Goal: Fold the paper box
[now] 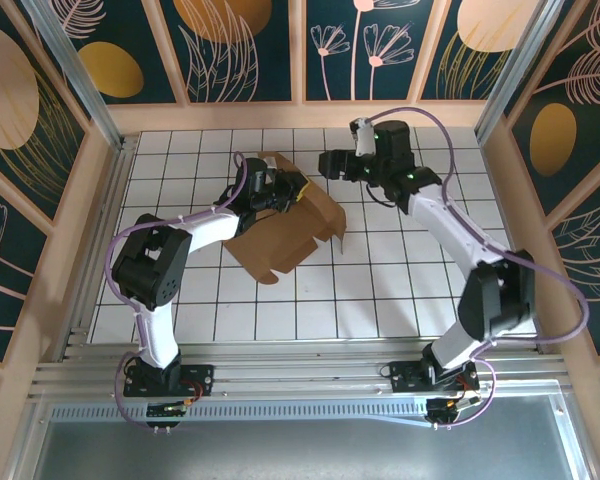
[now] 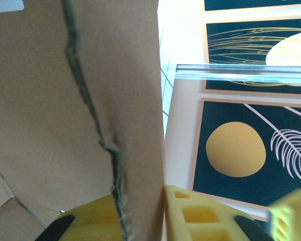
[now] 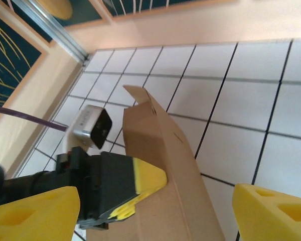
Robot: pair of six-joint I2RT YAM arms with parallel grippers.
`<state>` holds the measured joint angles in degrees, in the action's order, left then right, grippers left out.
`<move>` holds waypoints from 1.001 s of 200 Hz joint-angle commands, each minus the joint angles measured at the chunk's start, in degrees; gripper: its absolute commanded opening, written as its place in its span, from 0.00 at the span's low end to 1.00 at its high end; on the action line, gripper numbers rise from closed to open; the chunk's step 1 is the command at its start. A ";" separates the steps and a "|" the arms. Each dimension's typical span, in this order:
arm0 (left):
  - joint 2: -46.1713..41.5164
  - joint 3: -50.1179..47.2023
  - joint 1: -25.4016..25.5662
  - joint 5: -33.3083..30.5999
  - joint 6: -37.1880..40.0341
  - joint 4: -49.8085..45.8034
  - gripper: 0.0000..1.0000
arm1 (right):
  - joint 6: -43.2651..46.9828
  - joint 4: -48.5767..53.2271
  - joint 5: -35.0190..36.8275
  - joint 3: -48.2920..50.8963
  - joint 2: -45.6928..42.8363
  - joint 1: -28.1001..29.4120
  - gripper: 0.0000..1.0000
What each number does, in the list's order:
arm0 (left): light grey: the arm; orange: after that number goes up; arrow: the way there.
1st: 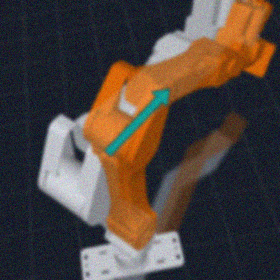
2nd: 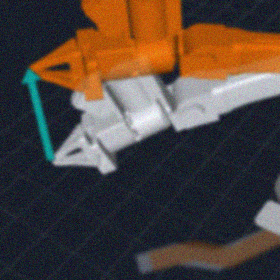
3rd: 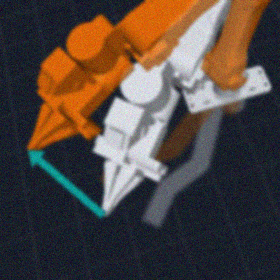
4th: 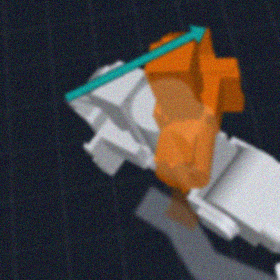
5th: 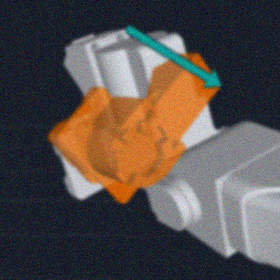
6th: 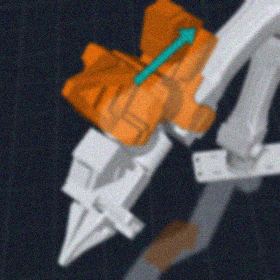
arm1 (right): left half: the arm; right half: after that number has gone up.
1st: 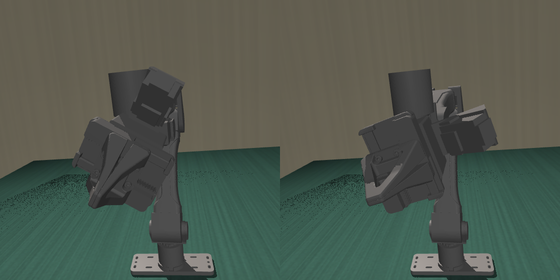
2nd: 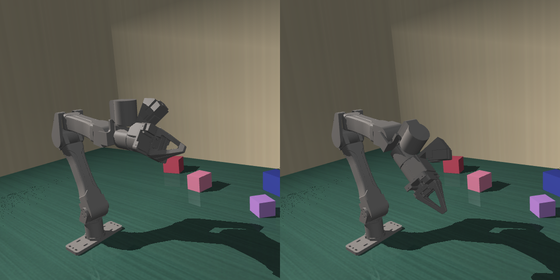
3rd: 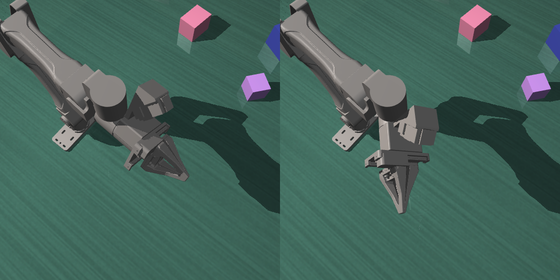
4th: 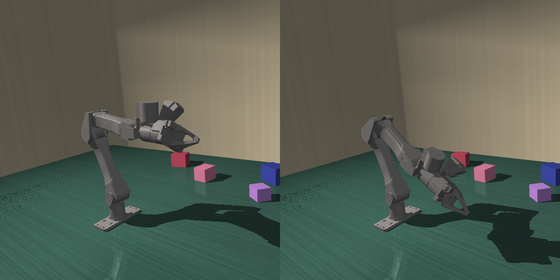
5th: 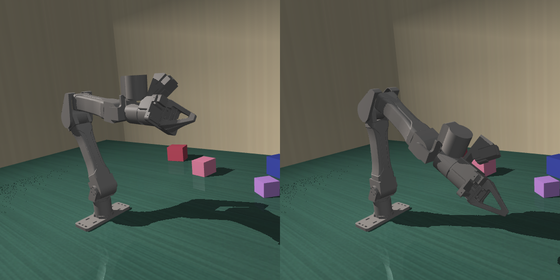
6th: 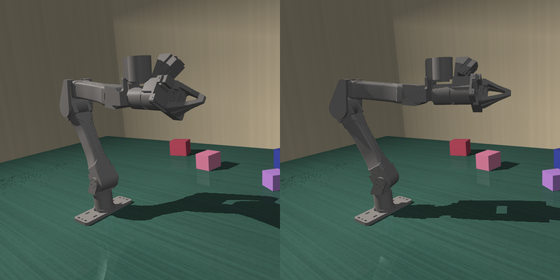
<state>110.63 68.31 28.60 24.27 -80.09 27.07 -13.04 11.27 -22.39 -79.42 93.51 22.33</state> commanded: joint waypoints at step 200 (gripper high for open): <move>-6.00 -1.03 -1.13 -7.68 7.60 -6.93 0.56 | 3.65 3.76 -14.08 -2.56 15.21 -2.98 0.46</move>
<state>110.28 67.37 28.32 22.11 -78.78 26.15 -9.37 14.28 -37.39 -82.85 109.10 19.81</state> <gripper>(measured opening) 0.514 0.461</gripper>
